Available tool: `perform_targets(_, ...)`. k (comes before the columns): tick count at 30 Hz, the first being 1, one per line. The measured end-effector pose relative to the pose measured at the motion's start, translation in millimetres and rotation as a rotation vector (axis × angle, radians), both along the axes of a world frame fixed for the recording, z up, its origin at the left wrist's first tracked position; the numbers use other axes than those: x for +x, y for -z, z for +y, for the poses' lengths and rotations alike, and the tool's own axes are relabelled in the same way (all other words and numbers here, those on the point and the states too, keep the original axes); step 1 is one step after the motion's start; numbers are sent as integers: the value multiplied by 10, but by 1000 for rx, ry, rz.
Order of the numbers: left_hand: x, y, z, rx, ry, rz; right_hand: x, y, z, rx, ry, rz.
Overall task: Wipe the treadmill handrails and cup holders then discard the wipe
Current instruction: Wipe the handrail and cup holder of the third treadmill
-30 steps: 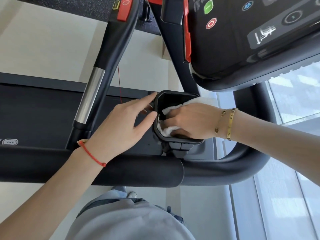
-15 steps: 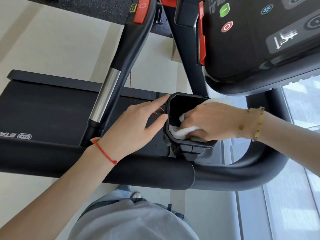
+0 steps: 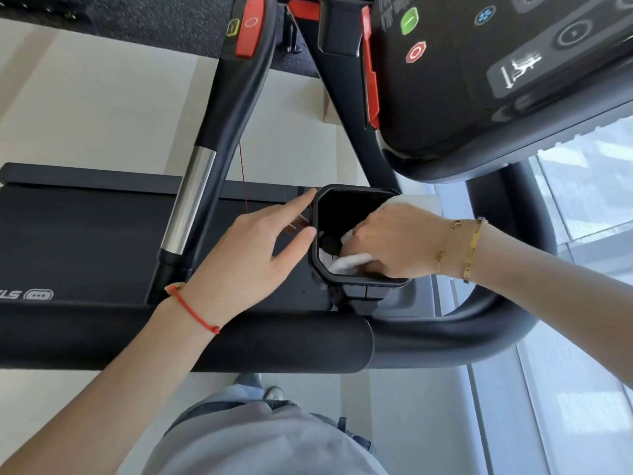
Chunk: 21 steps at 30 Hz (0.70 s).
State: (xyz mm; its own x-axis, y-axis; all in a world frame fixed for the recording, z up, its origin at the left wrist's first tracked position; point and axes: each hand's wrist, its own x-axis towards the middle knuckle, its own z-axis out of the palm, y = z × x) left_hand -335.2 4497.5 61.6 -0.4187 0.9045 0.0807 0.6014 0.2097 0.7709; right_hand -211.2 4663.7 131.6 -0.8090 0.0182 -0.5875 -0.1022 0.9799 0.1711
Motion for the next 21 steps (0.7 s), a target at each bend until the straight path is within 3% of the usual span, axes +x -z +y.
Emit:
perform_targets(7, 16, -39, -10, -12, 6, 49, 274, -80, -42, -150, 122, 239)
perform_targets(11, 14, -31, -20, -9, 15, 42, 388, -230, -187, -224, 356, 373)
perform_targets(14, 26, -55, -26, -10, 17, 17, 415, -311, -256, -432, 567, 455)
perform_targets(21, 37, -74, -26, 1, 15, -7, 505, -432, -402, -563, 580, 506)
